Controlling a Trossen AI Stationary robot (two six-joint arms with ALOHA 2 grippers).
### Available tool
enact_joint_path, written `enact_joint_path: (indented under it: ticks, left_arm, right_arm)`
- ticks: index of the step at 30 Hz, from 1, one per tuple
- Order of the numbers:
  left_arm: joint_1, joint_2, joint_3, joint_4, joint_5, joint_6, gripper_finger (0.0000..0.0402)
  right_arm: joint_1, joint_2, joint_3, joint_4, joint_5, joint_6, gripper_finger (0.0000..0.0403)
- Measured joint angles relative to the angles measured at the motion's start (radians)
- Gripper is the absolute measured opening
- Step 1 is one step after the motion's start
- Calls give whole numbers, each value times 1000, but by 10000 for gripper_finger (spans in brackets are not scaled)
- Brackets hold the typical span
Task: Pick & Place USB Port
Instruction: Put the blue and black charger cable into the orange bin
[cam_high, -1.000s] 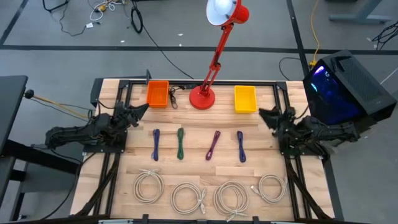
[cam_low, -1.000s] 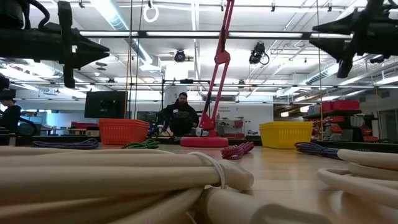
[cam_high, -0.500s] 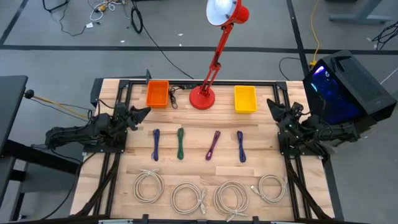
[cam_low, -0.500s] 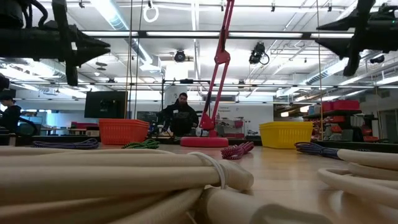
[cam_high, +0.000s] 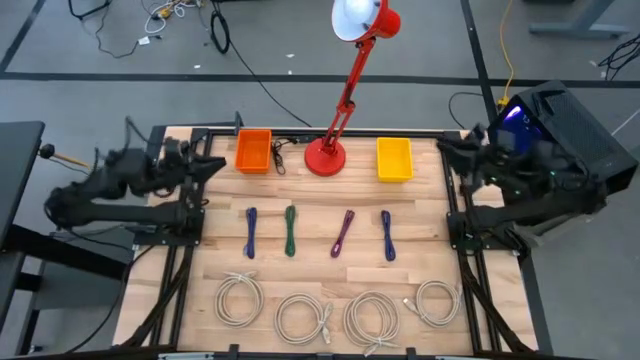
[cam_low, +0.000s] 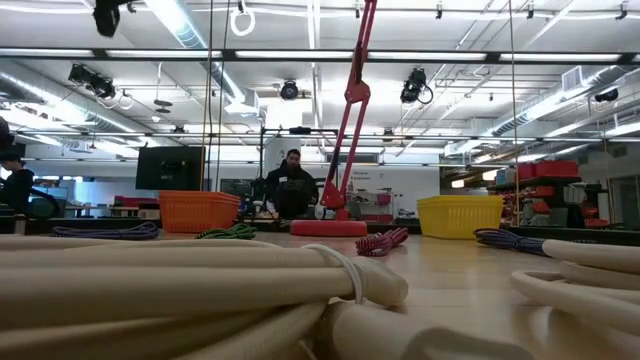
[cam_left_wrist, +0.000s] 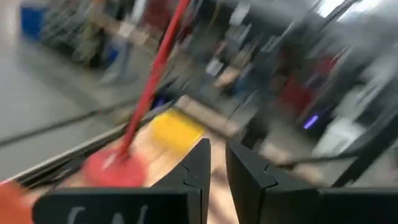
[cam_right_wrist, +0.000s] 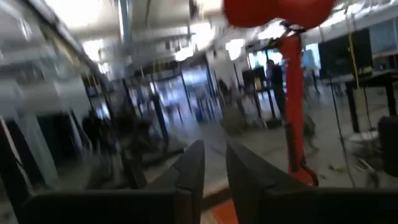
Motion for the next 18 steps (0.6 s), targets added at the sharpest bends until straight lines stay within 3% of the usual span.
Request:
enact_joint_path:
  ticks: [8,11,18]
  left_arm:
    - [-1,501,481,-507,-17,55,53]
    - [0,610,559,-611,-32,56,53]
    - [-1,715,595,-617,10,67,53]
  right_arm:
    - [0,369,367,-296,-27,-116,107]
    - [-1,445,433,-395,-7,-93,122]
    - [-5,549,447,-718,-72,79,137]
